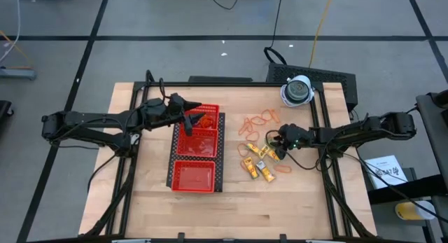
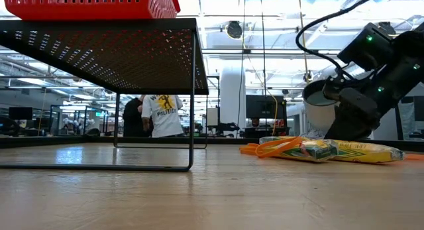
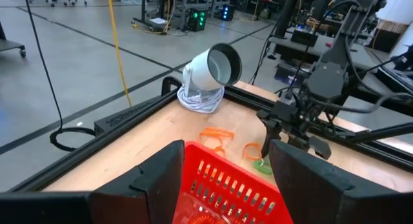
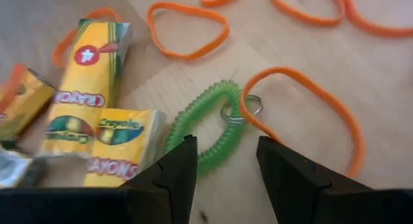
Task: Pick & Place Office Desk Supplies
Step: Put the green spring keychain into the top red basket on the shelf
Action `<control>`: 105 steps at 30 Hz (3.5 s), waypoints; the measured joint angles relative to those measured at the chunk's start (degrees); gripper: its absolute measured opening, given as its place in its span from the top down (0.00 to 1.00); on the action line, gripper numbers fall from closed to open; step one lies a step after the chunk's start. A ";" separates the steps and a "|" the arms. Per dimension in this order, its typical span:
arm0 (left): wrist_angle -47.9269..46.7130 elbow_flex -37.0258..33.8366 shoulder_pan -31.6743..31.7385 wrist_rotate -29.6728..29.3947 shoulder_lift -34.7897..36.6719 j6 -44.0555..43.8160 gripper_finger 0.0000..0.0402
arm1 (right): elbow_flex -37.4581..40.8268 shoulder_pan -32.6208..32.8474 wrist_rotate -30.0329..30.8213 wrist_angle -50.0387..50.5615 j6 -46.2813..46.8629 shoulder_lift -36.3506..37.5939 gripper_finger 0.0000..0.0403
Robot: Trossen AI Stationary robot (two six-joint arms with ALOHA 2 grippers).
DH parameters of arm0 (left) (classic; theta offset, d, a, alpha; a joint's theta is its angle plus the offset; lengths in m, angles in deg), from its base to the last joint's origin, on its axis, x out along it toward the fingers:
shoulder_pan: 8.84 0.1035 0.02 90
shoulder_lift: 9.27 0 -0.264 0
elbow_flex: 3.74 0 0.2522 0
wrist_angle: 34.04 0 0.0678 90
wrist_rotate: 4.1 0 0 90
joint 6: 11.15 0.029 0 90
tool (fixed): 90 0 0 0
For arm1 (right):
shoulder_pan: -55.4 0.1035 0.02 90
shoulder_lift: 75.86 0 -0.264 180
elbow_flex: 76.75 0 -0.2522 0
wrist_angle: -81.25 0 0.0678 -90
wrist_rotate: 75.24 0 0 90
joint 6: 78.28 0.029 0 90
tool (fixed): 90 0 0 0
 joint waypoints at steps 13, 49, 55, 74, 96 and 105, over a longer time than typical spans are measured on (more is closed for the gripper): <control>0.65 0.00 0.00 -0.01 0.00 0.17 0.40 | 0.01 0.40 11.29 -0.42 -2.23 -3.96 0.64; 0.10 0.00 0.00 0.02 0.00 0.13 0.40 | 0.24 0.35 7.46 -31.51 -19.39 -0.73 0.94; 0.25 0.00 0.00 0.00 0.00 0.12 0.40 | 0.20 0.35 1.46 -42.34 -22.88 -0.70 0.92; 0.77 0.02 0.01 0.01 0.00 -0.36 0.40 | 0.09 -0.70 -14.22 -63.69 -25.77 -0.70 0.93; 22.34 4.54 -7.03 5.05 -17.06 5.11 0.40 | -10.38 -0.28 -17.94 -64.30 -24.82 -8.88 0.93; 23.05 8.93 -9.28 6.58 -22.65 9.03 0.40 | -16.29 -0.28 -21.41 -64.49 -24.08 -15.46 0.93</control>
